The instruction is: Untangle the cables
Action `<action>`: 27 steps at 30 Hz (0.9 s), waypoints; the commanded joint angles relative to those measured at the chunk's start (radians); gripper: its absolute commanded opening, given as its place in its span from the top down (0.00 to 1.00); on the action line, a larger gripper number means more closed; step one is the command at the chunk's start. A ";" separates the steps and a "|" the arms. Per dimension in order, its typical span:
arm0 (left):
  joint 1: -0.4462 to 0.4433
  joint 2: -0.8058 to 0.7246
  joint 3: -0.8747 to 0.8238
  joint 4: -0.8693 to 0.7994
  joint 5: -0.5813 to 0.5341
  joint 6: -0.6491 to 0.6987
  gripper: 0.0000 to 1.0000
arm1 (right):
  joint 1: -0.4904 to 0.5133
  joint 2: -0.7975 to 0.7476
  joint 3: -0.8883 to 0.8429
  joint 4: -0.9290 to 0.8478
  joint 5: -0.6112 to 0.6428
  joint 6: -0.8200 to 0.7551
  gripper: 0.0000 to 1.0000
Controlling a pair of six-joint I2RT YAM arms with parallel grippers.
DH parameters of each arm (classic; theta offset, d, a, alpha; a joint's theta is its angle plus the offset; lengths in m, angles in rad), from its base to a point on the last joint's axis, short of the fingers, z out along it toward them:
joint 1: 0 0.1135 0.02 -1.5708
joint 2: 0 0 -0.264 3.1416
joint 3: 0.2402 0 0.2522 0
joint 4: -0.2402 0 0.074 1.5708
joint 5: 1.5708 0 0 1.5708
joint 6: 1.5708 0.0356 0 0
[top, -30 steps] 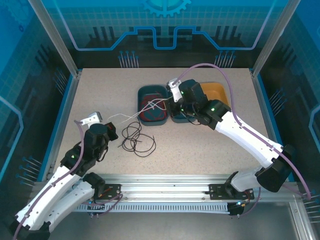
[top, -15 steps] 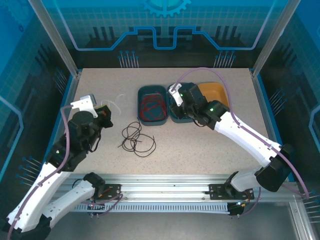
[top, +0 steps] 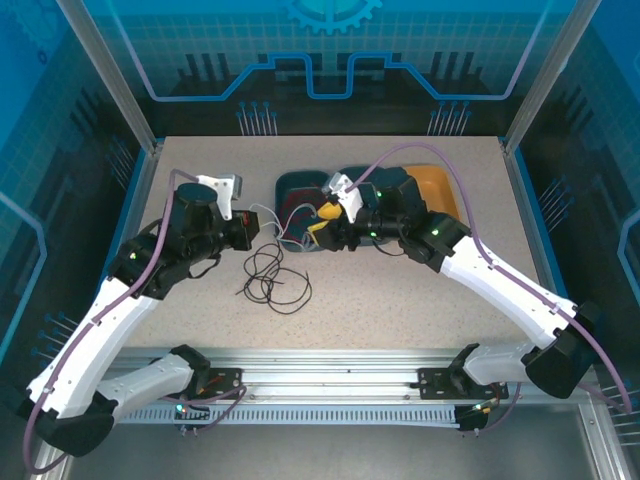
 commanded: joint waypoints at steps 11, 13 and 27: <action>-0.004 0.015 0.014 0.025 0.232 0.039 1.00 | 0.026 0.041 0.019 0.090 -0.105 -0.028 0.44; -0.004 0.014 0.014 0.029 0.247 0.038 1.00 | 0.055 0.063 0.011 0.096 -0.021 -0.060 0.43; -0.007 0.000 -0.012 0.073 0.308 0.015 1.00 | 0.099 0.217 0.054 0.148 0.065 -0.069 0.55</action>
